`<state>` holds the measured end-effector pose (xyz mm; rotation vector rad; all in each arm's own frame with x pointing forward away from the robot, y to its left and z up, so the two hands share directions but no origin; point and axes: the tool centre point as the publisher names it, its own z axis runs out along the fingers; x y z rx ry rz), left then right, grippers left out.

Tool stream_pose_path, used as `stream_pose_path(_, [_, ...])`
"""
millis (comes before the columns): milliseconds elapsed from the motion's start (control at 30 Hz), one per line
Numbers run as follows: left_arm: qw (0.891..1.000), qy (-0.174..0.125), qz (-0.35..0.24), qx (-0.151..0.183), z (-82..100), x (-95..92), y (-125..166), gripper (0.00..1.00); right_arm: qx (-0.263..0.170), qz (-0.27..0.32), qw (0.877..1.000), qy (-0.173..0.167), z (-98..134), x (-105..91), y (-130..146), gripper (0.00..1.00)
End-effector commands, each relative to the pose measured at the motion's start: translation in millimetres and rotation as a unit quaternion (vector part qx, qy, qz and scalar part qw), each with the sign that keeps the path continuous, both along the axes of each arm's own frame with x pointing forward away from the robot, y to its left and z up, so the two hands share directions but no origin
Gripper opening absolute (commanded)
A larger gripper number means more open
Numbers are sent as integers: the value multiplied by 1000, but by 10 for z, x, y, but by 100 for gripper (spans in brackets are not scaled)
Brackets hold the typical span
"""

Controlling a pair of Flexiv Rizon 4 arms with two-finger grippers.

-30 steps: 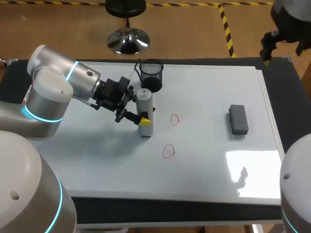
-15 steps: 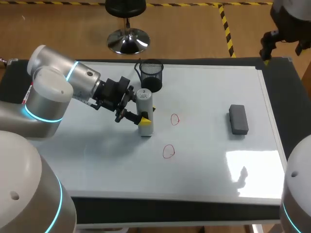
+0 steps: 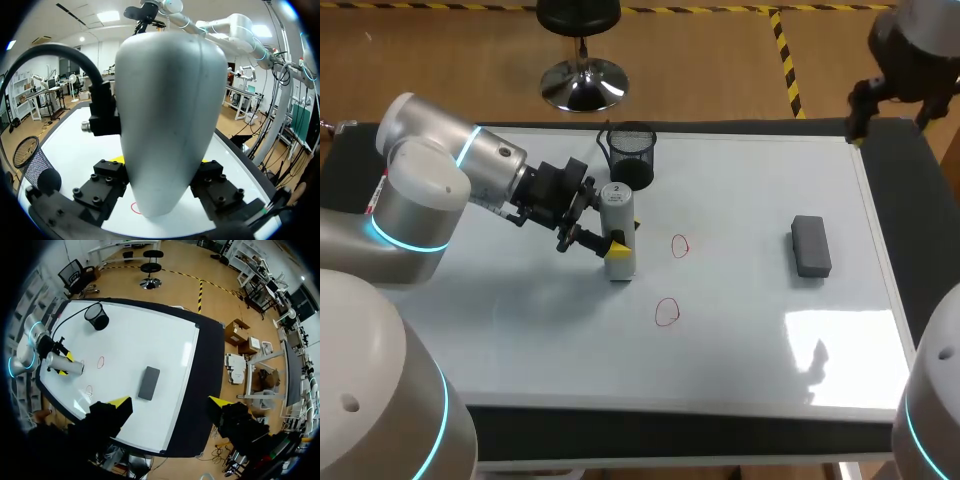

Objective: Pick up the inspection probe, press it on each red-marked spot on the whiteboard one by one, put down the probe, pick up the eraser, and wipe off all the red marks.

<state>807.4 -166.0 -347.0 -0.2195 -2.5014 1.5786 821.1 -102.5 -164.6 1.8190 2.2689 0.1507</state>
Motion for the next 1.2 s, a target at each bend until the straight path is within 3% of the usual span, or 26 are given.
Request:
stream_pose_path(33, [1000,0,1,-1,-125,-42,7,0,6,5,1000,-6,-89,-66,37,100])
stream_pose_path(233, [1000,0,1,-1,-125,-42,7,0,-1,-35,999,9,-232,-73,115,100])
stream_pose_path(433, [1000,0,1,-1,-125,-42,7,0,9,-87,995,44,-424,-10,200,100])
stream_pose_path(933, [1000,0,1,-1,-125,-42,7,0,45,-82,990,105,-889,-55,412,100])
stream_pose_path(1200, [1000,0,1,-1,-125,-42,7,0,75,-87,989,97,-1042,-181,441,100])
